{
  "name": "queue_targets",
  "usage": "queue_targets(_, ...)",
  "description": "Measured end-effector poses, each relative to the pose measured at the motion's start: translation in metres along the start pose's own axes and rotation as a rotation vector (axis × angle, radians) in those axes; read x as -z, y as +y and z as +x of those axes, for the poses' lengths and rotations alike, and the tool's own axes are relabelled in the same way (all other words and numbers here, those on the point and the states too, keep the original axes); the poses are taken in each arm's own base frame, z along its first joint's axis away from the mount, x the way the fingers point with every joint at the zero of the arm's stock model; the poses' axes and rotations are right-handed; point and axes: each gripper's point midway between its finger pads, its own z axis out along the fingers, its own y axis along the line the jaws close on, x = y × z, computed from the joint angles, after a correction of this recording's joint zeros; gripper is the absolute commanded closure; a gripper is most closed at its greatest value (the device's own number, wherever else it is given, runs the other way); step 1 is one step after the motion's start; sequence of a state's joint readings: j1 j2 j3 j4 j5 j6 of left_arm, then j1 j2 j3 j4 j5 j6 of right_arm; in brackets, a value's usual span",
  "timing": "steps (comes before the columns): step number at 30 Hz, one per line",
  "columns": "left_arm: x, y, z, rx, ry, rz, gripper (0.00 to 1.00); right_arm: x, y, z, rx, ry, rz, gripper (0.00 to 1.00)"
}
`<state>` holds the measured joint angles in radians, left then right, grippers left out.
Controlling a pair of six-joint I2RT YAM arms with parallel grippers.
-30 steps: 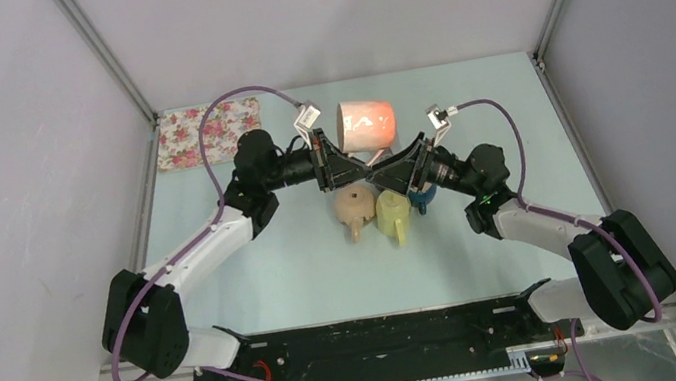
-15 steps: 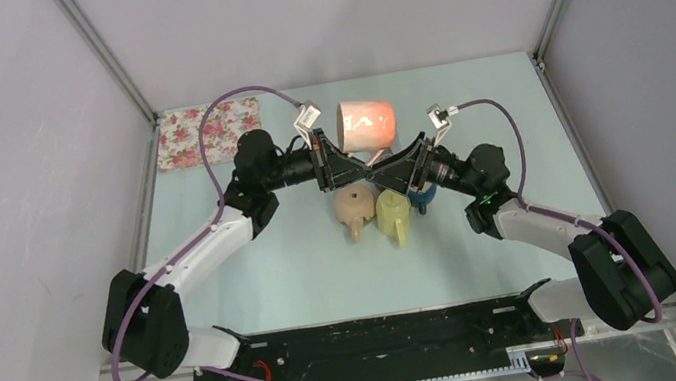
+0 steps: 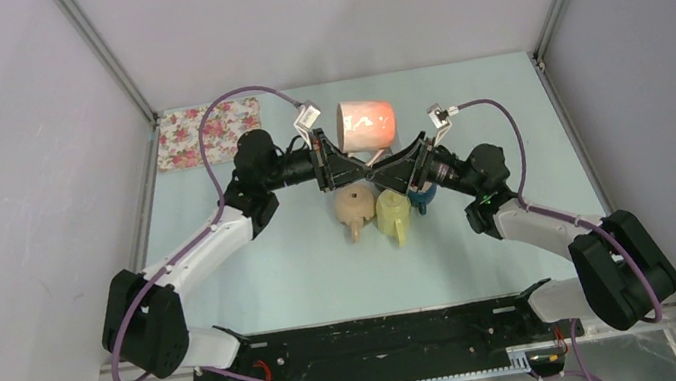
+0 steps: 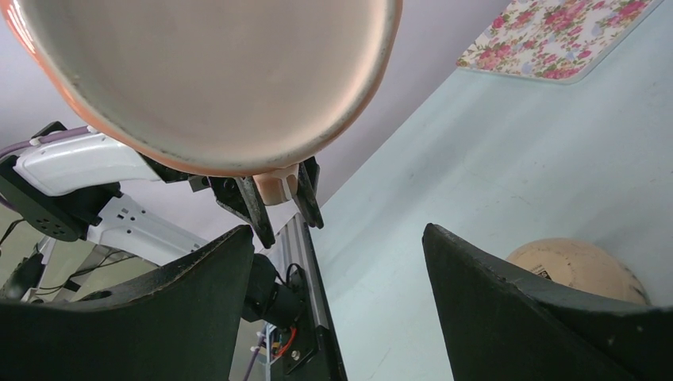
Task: Turn the mug right side up
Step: Turn over the cup at the center of the board.
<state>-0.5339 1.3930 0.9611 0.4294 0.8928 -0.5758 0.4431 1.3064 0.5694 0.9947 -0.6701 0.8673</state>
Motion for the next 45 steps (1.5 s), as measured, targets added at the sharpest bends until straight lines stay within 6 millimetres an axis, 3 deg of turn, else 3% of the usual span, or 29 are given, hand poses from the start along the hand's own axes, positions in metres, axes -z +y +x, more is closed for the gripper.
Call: queue_targets(45,-0.0003,0.0028,-0.0022,-0.003,-0.011,-0.015,1.00,0.0028,-0.0063,-0.0023,0.020,-0.003,0.027,0.16)
